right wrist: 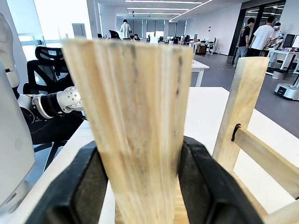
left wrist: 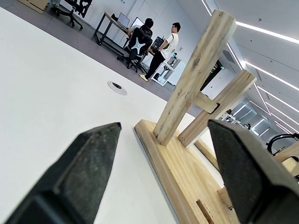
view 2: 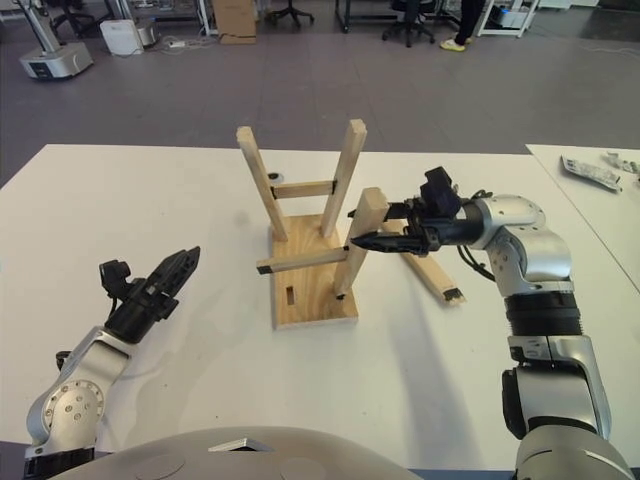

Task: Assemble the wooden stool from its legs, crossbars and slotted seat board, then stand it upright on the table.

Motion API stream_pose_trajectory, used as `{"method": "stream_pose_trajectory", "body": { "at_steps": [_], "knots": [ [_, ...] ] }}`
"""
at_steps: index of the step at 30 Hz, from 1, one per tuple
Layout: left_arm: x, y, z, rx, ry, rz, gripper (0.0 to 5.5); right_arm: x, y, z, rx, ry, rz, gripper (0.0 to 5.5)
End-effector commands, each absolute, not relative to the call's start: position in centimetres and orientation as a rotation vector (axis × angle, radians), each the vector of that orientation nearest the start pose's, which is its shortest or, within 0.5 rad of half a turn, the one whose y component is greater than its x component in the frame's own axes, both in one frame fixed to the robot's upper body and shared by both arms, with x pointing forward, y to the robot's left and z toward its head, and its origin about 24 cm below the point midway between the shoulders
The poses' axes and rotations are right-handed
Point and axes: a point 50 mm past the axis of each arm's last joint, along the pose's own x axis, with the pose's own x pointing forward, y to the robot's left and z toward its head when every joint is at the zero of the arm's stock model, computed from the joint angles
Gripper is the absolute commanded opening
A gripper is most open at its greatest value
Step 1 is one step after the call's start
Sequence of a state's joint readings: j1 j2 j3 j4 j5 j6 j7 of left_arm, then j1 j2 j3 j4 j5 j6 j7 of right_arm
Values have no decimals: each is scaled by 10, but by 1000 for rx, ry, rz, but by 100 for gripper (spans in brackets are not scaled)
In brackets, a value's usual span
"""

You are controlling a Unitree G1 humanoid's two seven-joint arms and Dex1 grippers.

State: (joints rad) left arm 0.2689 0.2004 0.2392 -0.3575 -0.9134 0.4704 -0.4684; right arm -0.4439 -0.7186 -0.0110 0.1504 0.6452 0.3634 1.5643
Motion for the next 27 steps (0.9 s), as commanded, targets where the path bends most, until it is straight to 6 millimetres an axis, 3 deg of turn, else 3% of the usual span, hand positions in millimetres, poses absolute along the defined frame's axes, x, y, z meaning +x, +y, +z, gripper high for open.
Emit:
{"method": "stream_pose_trajectory", "body": {
  "at_steps": [1,5,10,14,19,23,27],
  "knots": [
    [189,198,66,-695,77,-443,341,258,-230,112,28,331,1507,207],
    [190,196,66,-695,82,-448,341,258,-238,90,29,451,1485,207],
    [188,193,63,-700,88,-446,341,258,-232,78,-30,532,1510,207],
    [186,191,60,-700,88,-422,341,280,-227,97,-106,441,1383,207],
    [181,184,55,-712,85,-394,341,295,-209,129,-239,276,1404,312],
    [175,181,50,-724,82,-368,341,304,-234,122,-363,320,1265,338],
    [170,180,45,-721,91,-352,341,299,-265,102,-475,551,1166,338]
  ]
}}
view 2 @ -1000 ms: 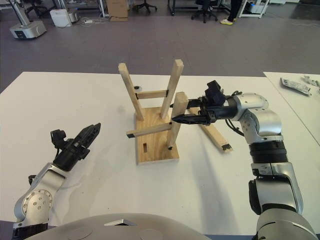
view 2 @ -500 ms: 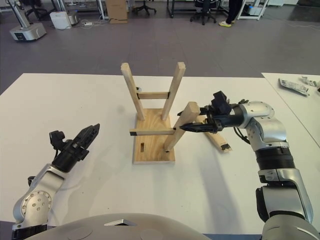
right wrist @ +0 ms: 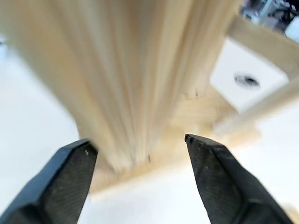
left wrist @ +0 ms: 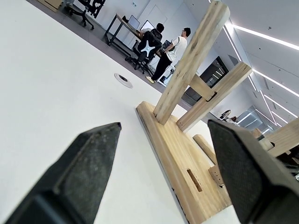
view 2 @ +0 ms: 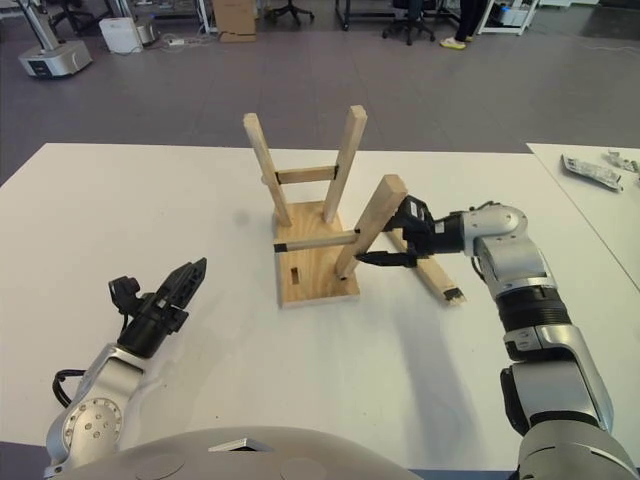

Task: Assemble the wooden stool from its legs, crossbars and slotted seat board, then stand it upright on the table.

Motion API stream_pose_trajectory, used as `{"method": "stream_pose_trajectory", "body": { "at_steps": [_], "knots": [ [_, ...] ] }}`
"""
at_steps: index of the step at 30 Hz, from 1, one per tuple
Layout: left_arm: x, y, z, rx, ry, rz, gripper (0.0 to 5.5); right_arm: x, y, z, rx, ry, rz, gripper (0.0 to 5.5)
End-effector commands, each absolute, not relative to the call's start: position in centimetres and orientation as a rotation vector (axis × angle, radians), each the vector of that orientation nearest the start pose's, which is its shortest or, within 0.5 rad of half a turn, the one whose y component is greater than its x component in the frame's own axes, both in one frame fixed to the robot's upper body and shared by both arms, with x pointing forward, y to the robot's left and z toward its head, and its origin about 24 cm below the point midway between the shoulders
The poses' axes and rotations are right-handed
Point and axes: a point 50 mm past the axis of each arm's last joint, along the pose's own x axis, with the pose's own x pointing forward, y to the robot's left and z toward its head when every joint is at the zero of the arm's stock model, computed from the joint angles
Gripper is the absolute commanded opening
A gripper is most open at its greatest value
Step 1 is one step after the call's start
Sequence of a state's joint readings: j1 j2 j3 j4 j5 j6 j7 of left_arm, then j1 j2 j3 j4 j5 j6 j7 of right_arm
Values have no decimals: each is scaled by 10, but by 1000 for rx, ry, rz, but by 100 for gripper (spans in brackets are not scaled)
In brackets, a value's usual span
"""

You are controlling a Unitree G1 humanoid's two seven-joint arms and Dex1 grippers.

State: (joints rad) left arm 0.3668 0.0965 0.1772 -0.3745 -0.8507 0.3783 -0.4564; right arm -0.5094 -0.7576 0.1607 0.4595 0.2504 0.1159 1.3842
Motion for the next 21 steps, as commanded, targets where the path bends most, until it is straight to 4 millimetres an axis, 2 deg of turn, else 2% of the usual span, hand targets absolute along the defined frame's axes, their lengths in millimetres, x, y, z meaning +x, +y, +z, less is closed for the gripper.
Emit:
{"method": "stream_pose_trajectory", "body": {
  "at_steps": [1,5,9,12,16,19,21],
  "knots": [
    [170,179,43,-721,99,-353,341,300,-271,98,-489,584,1129,338],
    [169,175,37,-703,160,-351,341,307,-285,95,-500,634,965,338],
    [167,164,33,-685,250,-360,341,305,-297,90,-521,719,880,338],
    [167,165,30,-661,257,-330,341,305,-305,88,-528,752,804,338],
    [166,163,26,-653,260,-323,341,293,-316,72,-457,880,732,338],
    [166,162,26,-648,259,-319,341,280,-320,56,-381,1017,742,338],
    [167,163,25,-639,257,-306,341,274,-321,51,-375,1065,752,313]
  ]
}}
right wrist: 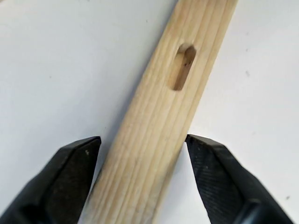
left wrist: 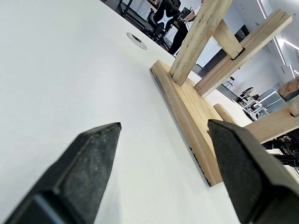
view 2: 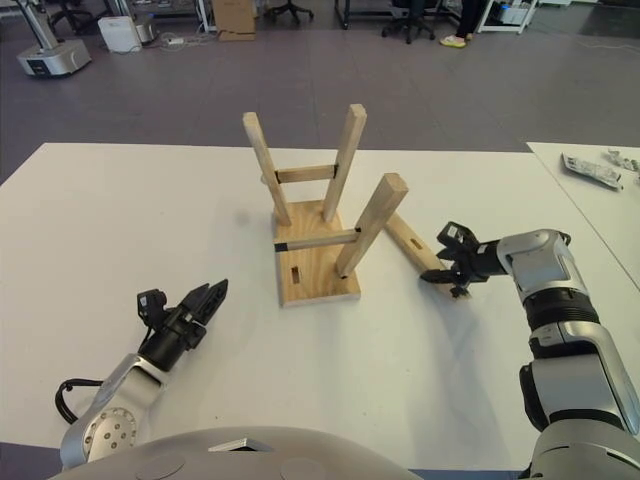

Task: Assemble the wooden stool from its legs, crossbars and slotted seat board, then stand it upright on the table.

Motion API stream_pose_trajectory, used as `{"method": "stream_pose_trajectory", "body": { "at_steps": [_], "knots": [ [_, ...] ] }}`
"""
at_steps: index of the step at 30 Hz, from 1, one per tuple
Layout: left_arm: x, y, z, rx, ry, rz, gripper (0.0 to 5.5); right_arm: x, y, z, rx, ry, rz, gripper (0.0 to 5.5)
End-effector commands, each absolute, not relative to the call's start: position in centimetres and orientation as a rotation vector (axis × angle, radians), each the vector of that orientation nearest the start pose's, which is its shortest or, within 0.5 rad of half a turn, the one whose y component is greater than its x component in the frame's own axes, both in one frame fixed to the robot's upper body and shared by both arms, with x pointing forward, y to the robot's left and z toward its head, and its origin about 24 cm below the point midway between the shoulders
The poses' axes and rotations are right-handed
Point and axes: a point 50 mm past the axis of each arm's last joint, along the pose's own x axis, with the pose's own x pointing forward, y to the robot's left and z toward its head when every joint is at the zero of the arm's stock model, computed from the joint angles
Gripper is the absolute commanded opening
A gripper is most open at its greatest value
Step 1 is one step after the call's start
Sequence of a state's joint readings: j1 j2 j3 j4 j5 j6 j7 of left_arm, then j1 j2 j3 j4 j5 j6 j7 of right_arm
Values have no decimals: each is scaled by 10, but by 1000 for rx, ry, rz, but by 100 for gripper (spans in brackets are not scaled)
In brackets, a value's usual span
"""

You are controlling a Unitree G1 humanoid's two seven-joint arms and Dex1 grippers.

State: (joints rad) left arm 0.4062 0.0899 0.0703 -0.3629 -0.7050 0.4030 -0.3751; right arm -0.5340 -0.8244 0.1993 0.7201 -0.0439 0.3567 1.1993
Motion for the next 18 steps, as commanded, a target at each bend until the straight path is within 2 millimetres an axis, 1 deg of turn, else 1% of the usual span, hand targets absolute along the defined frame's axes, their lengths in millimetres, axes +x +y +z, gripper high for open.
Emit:
{"method": "stream_pose_trajectory", "body": {
  "at_steps": [1,3,5,7,8,9,11,12,13,14,15,16,17,18],
  "knots": [
    [167,165,23,-647,272,-297,341,272,-322,48,-373,1079,747,288],
    [168,169,23,-646,287,-275,341,269,-324,46,-373,1097,737,249],
    [169,173,24,-621,292,-257,341,273,-326,47,-391,1073,710,210],
    [170,176,25,-612,294,-255,341,275,-326,48,-400,1053,692,207],
    [179,190,40,-601,208,-256,341,286,-324,56,-390,958,651,207],
    [192,208,60,-572,106,-262,341,298,-323,69,-361,850,609,207],
    [209,232,101,-530,-63,-312,341,319,-316,101,-274,648,572,207],
    [213,236,113,-513,-97,-335,341,324,-314,111,-241,594,573,207],
    [228,236,148,-502,-194,-446,341,337,-301,152,-110,405,632,207],
    [237,231,183,-502,-280,-572,341,344,-287,194,1,231,722,207],
    [241,225,211,-503,-338,-683,341,344,-276,226,74,101,816,207],
    [242,219,230,-502,-374,-768,341,341,-268,250,118,13,894,207],
    [243,216,238,-507,-380,-806,341,339,-264,260,136,-16,927,207],
    [244,208,252,-522,-395,-889,341,331,-250,281,168,-69,1028,207]
  ]
}}
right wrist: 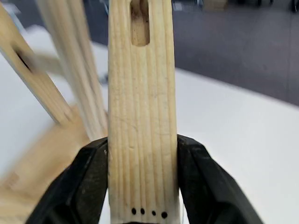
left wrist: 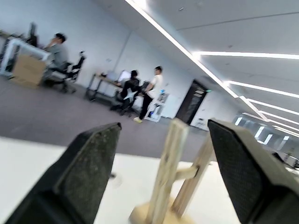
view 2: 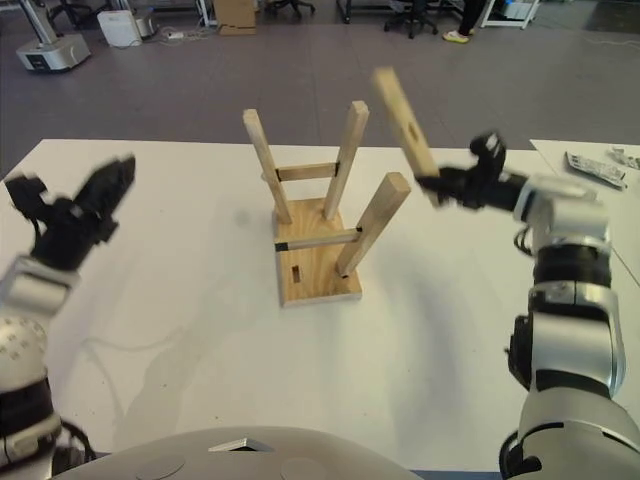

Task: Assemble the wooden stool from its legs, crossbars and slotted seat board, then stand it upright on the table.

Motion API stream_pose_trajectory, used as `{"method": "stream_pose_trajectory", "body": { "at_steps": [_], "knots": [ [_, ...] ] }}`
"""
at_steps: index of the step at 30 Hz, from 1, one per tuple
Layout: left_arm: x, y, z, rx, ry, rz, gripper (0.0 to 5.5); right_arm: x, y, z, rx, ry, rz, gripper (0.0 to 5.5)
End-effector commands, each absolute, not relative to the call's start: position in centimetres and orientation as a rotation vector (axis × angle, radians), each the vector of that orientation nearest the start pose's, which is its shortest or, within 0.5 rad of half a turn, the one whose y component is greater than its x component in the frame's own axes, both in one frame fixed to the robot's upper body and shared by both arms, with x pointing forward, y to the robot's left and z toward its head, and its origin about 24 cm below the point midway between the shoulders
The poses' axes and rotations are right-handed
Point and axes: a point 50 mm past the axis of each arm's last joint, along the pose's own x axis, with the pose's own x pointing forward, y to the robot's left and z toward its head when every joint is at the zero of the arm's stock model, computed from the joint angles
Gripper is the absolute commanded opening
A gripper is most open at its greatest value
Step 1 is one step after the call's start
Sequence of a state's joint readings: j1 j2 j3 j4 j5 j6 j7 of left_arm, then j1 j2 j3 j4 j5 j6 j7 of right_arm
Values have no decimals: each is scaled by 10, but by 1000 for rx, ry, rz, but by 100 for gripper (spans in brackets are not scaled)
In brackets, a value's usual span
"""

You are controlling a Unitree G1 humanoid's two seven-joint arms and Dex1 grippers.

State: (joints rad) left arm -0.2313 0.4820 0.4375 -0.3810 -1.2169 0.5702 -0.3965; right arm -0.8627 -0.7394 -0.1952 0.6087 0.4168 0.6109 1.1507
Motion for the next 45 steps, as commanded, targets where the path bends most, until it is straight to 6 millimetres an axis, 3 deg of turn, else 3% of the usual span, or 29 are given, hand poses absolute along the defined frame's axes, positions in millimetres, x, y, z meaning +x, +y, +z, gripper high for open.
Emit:
{"method": "stream_pose_trajectory", "body": {
  "at_steps": [1,4,6,8,15,23,40,45],
  "knots": [
    [245,198,265,-538,-401,-977,341,322,-233,295,180,-91,1146,206],
    [246,177,284,-566,-389,-1139,341,301,-194,305,155,-48,1371,206],
    [248,170,288,-566,-377,-1172,341,296,-182,301,150,-9,1430,205],
    [248,161,290,-556,-358,-1205,380,291,-171,296,140,40,1483,205],
    [244,151,293,-539,-355,-1275,506,282,-157,276,123,189,1590,205],
    [243,150,297,-567,-380,-1296,511,273,-154,271,82,287,1717,205],
    [236,140,293,-610,-353,-1350,221,267,-160,271,74,343,1791,205],
    [237,146,291,-610,-366,-1311,206,276,-159,273,78,332,1716,205]
  ]
}}
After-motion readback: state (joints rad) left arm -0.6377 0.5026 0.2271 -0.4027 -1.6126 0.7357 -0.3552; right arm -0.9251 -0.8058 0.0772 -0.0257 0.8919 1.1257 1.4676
